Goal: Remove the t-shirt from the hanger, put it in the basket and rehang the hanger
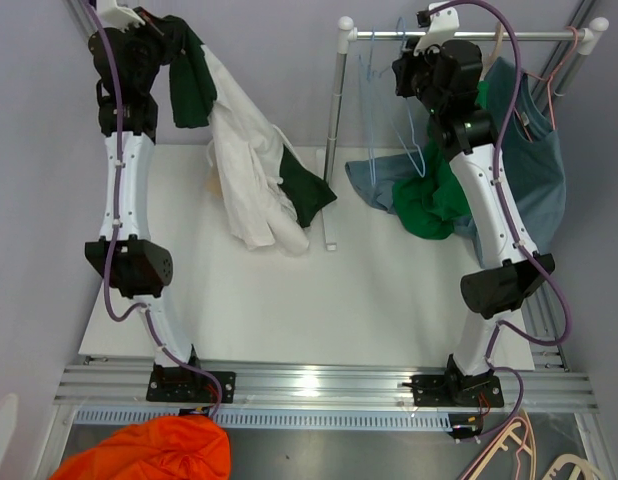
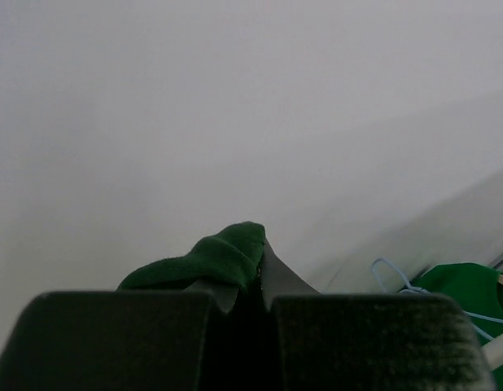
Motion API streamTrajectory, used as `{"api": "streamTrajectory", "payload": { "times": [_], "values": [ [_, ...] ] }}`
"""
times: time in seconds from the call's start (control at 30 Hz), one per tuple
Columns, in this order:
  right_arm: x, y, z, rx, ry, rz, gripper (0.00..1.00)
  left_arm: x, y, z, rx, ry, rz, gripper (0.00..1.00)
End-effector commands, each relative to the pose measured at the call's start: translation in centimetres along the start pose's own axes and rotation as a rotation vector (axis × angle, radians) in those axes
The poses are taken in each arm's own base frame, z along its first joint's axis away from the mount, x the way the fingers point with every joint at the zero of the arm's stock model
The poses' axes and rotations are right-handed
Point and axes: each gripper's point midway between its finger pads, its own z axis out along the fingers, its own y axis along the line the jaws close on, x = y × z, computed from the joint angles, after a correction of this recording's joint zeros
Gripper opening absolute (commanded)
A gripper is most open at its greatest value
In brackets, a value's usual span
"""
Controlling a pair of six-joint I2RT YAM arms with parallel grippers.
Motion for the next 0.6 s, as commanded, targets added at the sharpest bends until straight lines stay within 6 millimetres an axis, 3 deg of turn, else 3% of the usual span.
{"api": "streamTrajectory", "payload": {
  "times": [0.0, 0.07, 0.2, 0.23, 0.27, 0.3, 0.33, 0.37, 0.47, 0.5, 0.57],
  "values": [
    [-2.2, 1.8, -0.4, -0.053, -0.059, 0.002, 0.0, -0.2, 0.3, -0.4, 0.001, -0.021, -0.029, 0.01],
    [-2.4, 2.6, -0.6, -0.068, -0.061, 0.004, 0.0, 3.5, 2.9, -0.3, -0.09, 0.067, -0.078, 0.01],
    [-1.9, 3.5, -0.5, -0.073, -0.045, 0.0, 0.0, 8.8, 5.2, -0.6, -0.152, 0.18, -0.146, 0.01],
    [-1.7, 3.4, -0.4, -0.06, -0.042, 0.001, 0.05, 10.6, 5.9, -0.6, -0.163, 0.217, -0.164, 0.06],
    [-1.7, 3.3, -0.4, -0.035, -0.04, 0.003, 0.14, 11.9, 5.8, -0.6, -0.15, 0.252, -0.18, 0.17],
    [-1.7, 3.1, -0.4, -0.021, -0.041, 0.002, 0.23, 12.6, 5.6, -0.5, -0.138, 0.274, -0.184, 0.36],
    [-1.7, 2.9, -0.4, -0.008, -0.042, 0.001, 0.24, 14.1, 5.8, -0.4, -0.139, 0.308, -0.188, 0.44],
    [-1.8, 2.8, -0.5, -0.002, -0.045, 0.001, 0.25, 14.4, 5.6, -0.3, -0.137, 0.316, -0.182, 0.62],
    [-2.3, 2.1, -0.7, 0.035, -0.055, 0.005, 0.32, 14.7, 5.1, -0.4, -0.137, 0.333, -0.162, 0.9],
    [-2.6, 2.0, -0.9, 0.041, -0.059, 0.005, 0.34, 14.2, 4.9, -0.4, -0.142, 0.321, -0.149, 0.98],
    [-3.0, 1.6, -1.2, 0.061, -0.067, 0.004, 0.35, 12.6, 3.7, -0.4, -0.118, 0.293, -0.115, 0.99]
  ]
}}
